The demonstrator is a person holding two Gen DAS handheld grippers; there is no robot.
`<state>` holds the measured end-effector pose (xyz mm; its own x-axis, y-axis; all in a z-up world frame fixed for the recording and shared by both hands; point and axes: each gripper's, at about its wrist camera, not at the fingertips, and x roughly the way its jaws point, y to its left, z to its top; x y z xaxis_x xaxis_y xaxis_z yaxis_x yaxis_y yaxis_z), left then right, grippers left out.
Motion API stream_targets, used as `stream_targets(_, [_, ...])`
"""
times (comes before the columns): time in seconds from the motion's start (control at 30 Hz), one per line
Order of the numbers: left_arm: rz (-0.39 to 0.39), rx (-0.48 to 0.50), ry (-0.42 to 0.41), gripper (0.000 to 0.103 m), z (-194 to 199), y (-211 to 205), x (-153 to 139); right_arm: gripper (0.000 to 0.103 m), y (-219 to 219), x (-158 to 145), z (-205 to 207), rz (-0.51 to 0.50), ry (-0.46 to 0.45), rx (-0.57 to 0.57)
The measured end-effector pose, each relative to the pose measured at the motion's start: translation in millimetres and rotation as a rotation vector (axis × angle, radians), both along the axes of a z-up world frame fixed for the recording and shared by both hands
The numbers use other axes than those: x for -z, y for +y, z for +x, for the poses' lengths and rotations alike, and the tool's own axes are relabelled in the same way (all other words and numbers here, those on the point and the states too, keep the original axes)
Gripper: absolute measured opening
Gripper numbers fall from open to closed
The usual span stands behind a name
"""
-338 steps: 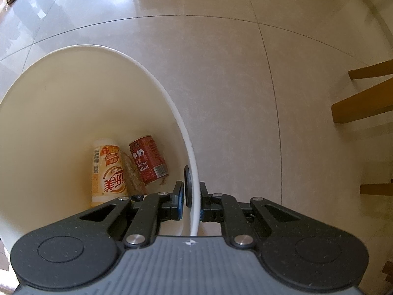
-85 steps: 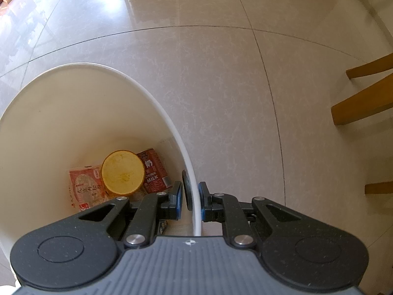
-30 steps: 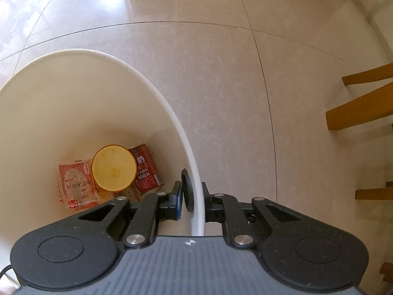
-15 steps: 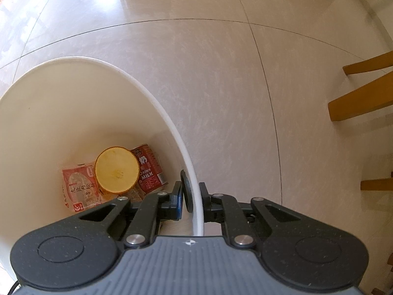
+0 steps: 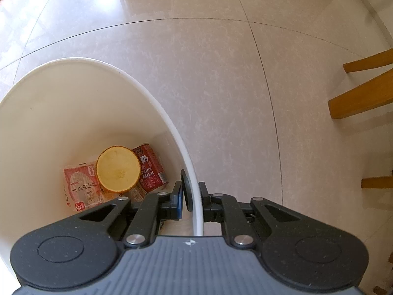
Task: Collect trash
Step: 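Carry the blue carton over the bin and open the left tool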
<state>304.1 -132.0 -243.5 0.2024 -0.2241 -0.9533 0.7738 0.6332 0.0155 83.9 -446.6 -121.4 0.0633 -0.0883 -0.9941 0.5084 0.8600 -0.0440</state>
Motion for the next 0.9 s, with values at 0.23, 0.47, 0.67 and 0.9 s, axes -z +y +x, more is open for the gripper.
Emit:
stream_targets(0.23, [-0.041, 0.092, -0.017, 0.062, -28.8, -20.2, -77.0, 0.014, -1.4, -1.1, -1.3, 0.006, -0.005, -0.001])
stream_targets(0.47, [-0.096, 0.267, -0.059, 0.062, -66.9, -67.7, -167.1, 0.014, -1.3, -1.2, -2.2, 0.009, -0.006, 0.002])
stream_targets(0.67, [-0.193, 0.322, -0.016, 0.062, -90.1, -116.6, -214.4, 0.014, -1.6, -1.8, -1.9, 0.015, -0.006, 0.004])
stream_targets(0.9, [-0.265, 0.428, 0.094, 0.071, -122.6, -163.0, -220.5, 0.014, -2.9, -2.4, -3.4, 0.023, -0.009, 0.009])
